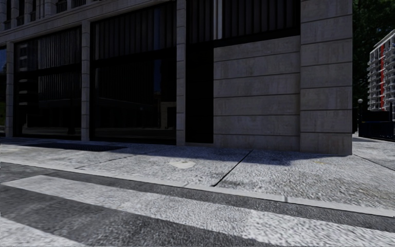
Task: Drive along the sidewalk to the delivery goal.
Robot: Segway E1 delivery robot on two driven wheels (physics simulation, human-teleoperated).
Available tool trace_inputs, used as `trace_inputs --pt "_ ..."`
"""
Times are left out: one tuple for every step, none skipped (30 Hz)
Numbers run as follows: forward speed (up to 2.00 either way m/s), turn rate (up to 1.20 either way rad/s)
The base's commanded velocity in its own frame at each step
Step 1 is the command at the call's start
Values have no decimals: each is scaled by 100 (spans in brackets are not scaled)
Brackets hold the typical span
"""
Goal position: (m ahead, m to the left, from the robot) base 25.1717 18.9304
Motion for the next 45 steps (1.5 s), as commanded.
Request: trace_inputs --pt "133 36" --pt "133 36" --pt "131 36" --pt "128 36" --pt "119 36" --pt "119 36" --pt "113 36" --pt "108 36" --pt "106 36" --pt "106 36" --pt "105 36" --pt "105 36" --pt "105 36" --pt "105 36" --pt "105 36" --pt "104 36" --pt "104 36" --pt "104 36" --pt "104 36" --pt "104 36" --pt "104 36" --pt "104 36" --pt "104 36" --pt "104 36" --pt "109 36" --pt "123 36" --pt "123 36" --pt "129 36" --pt "130 36" --pt "131 36" --pt "131 36" --pt "131 36" --pt "131 36" --pt "191 40" --pt "184 40" --pt "176 40" --pt "176 40" --pt "171 40" --pt "169 40" --pt "169 40" --pt "168 40" --pt "168 40" --pt "169 42" --pt "170 43" --pt "170 44"
